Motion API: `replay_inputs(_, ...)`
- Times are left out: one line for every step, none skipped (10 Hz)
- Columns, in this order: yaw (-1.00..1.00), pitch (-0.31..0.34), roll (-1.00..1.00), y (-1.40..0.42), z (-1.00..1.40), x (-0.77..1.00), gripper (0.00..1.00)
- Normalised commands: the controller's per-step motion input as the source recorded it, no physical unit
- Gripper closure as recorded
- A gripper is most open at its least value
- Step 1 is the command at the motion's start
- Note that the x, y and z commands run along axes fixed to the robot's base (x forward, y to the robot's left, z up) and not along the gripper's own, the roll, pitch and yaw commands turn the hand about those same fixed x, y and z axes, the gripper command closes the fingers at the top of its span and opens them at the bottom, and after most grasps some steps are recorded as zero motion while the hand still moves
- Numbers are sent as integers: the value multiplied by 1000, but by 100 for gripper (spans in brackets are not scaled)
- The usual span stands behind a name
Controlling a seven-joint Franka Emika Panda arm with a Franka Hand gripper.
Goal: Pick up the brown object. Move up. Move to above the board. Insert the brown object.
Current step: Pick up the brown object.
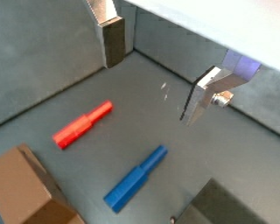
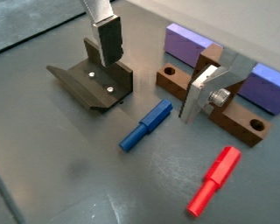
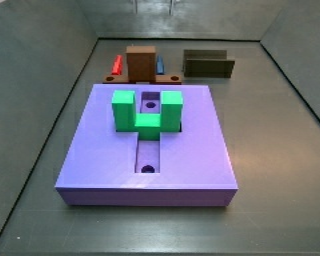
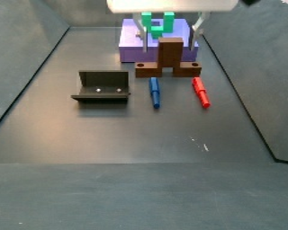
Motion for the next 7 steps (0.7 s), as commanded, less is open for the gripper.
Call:
replay_inputs(111, -13, 0, -494, -80, 197, 0)
replay_inputs(157, -1, 0, -654, 0, 97, 0)
replay_inputs(163, -4, 20, -720, 0, 86, 0)
replay_inputs(226, -39, 20, -683, -69, 63, 0)
replay_inputs(237, -51, 39, -629, -209, 0, 0)
replay_inputs(143, -33, 54, -540, -180, -77, 0)
replay_inputs(94, -27, 44, -460, -137, -160, 0)
